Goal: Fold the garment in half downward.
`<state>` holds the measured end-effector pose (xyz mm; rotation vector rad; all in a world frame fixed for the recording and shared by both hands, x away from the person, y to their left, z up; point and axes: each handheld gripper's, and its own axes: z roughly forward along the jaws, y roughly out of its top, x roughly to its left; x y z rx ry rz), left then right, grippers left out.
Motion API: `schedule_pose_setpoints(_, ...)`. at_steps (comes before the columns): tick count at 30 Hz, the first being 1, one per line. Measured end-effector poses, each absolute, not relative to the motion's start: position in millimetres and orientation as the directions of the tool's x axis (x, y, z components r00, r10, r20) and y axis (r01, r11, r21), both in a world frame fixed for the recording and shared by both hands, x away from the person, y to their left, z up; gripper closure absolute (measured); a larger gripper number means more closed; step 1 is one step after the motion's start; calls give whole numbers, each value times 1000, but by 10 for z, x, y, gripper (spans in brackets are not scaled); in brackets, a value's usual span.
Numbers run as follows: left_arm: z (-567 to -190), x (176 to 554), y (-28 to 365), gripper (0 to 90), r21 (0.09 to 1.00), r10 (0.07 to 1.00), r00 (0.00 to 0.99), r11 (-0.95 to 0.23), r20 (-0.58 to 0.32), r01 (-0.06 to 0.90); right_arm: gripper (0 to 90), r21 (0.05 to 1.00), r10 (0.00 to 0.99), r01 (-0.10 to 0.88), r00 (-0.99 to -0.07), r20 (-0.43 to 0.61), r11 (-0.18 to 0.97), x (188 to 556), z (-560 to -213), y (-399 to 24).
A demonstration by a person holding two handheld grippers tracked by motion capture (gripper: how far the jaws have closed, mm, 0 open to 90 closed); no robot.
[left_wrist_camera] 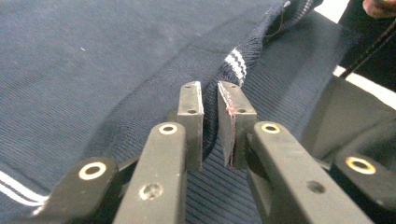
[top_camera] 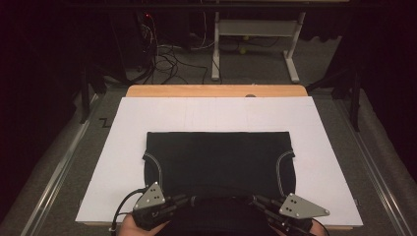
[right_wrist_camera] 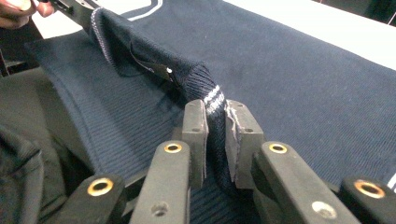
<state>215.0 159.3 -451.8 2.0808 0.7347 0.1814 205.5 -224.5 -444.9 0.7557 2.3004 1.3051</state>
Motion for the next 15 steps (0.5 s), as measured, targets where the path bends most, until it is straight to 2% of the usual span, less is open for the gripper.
schedule_pose_setpoints(9,-4577,2046,1624,774,786,564,809,-419,-167,454,782,862,612,274,-789,-53,427,1938,-4493,-2288)
schedule_pose_setpoints(15,-4551,2016,1667,725,804,578,798,-387,-169,450,754,873,637,279,-770,-45,400,1925,-4482,-2356)
